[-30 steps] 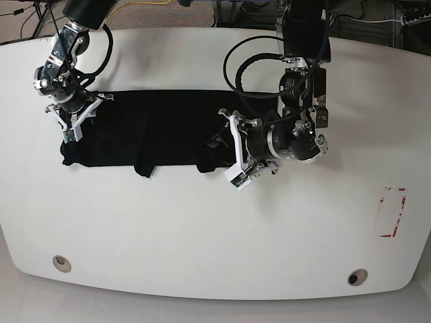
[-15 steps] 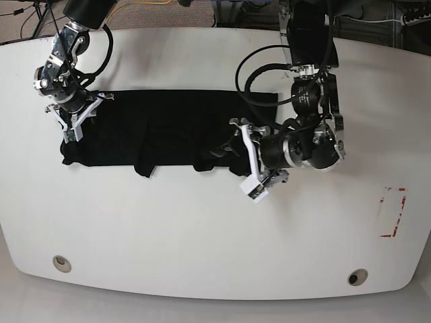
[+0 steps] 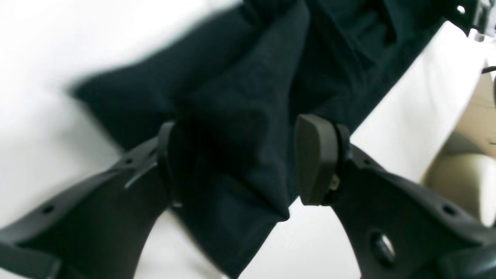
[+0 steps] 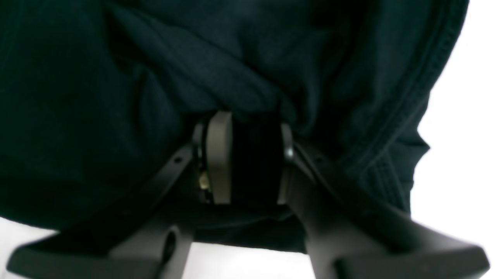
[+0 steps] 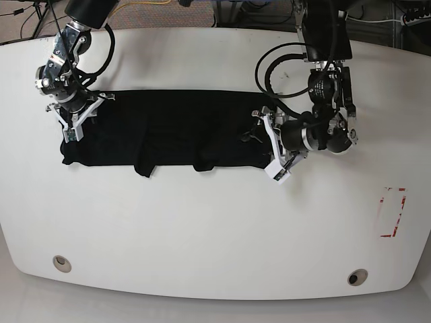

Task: Layout the t-shirt on the table in an organized manner, then fold the t-shirt properly
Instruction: 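Move the left gripper to the strip middle and grasp the fabric, then grasp the strip end with the right gripper while left holds the middle, then fold the strip end with the right gripper over toward the left gripper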

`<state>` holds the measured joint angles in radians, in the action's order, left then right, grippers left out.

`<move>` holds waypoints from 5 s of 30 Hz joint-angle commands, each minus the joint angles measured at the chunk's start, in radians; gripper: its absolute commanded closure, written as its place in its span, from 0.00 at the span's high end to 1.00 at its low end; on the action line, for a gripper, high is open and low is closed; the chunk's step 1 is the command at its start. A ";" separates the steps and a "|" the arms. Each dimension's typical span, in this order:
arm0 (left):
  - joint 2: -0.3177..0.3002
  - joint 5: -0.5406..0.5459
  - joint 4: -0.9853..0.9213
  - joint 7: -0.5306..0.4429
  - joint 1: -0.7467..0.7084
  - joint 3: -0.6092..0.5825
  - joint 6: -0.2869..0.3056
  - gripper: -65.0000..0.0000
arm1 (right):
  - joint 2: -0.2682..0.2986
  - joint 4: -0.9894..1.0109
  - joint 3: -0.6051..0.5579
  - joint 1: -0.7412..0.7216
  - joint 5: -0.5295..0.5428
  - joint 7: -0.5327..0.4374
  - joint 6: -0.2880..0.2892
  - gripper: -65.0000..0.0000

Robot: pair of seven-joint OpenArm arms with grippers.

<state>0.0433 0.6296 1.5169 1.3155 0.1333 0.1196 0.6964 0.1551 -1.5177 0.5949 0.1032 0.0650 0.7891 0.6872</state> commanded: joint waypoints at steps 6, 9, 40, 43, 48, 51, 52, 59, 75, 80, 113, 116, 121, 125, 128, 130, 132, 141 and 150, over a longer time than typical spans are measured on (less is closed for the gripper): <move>0.002 0.037 -0.002 -0.023 0.039 -0.148 0.002 0.57 | -0.005 0.007 -0.003 0.011 -0.044 0.082 0.011 0.23; 0.000 0.105 0.000 0.008 0.076 -0.248 0.002 0.57 | -0.005 0.007 -0.003 0.011 -0.044 0.082 0.011 0.23; -0.116 -0.199 0.119 -0.156 0.065 -0.324 0.002 0.18 | -0.007 0.006 -0.003 0.007 -0.044 0.082 0.011 0.23; -0.128 -0.264 0.121 -0.196 0.013 -0.320 0.002 0.07 | -0.007 0.006 -0.003 0.005 -0.044 0.082 0.011 0.23; -0.150 -0.330 0.118 -0.261 -0.054 -0.315 0.002 0.06 | -0.007 0.004 -0.005 0.002 -0.044 0.082 0.011 0.23; -0.150 -0.368 0.116 -0.301 -0.083 -0.298 0.002 0.06 | -0.007 -0.028 -0.005 0.002 -0.044 0.082 0.011 0.23; -0.150 -0.386 0.115 -0.316 -0.094 -0.294 0.002 0.06 | -0.007 -0.048 -0.005 0.002 -0.044 0.082 0.011 0.24; -0.156 -0.466 0.024 -0.371 -0.113 -0.285 0.002 0.06 | -0.056 -0.221 -0.005 0.003 -0.044 0.083 0.011 0.25; -0.156 -0.469 -0.141 -0.394 -0.083 -0.249 0.002 0.06 | -0.093 -0.476 0.125 -0.198 0.014 0.435 0.011 0.98; -0.158 -0.469 -0.140 -0.394 -0.083 -0.228 0.002 0.06 | -0.055 -0.378 0.284 -0.288 0.143 0.559 0.011 0.98; -0.201 -0.466 -0.138 -0.394 -0.087 -0.206 0.002 0.06 | 0.148 0.297 0.405 -0.190 0.620 0.545 0.011 0.98; -0.201 -0.466 -0.135 -0.394 -0.087 -0.209 0.002 0.06 | 0.120 0.297 0.366 -0.185 0.622 0.513 0.011 0.98; -0.201 -0.466 -0.135 -0.394 -0.087 -0.209 0.002 0.06 | 0.094 0.297 0.314 -0.182 0.612 0.455 0.011 0.97; -0.201 -0.466 -0.135 -0.394 -0.087 -0.209 0.002 0.06 | 0.093 0.297 0.276 -0.181 0.611 0.431 0.011 0.78; -0.201 -0.469 -0.137 -0.394 -0.088 -0.209 0.002 0.06 | 0.093 0.297 0.271 -0.181 0.603 0.418 0.011 0.46; -0.201 -0.471 -0.137 -0.394 -0.088 -0.209 0.002 0.06 | 0.096 0.296 0.271 -0.184 0.582 0.413 0.011 0.23; -0.201 -0.474 -0.135 -0.394 -0.088 -0.214 0.002 0.06 | 0.100 0.277 0.271 -0.187 0.559 0.413 0.011 0.05; -0.174 -0.572 -0.137 -0.394 -0.087 -0.257 0.002 0.06 | 0.094 -0.044 0.241 -0.136 0.510 0.461 0.011 0.06; -0.127 -0.580 -0.143 -0.394 -0.056 -0.265 0.002 0.06 | 0.045 -0.424 0.070 -0.078 0.502 0.505 0.011 0.06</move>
<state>-0.0967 0.1505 1.3949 0.8024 0.0731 -0.1329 0.7116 0.2054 -1.8523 0.6949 0.0322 0.5507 1.3102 0.6949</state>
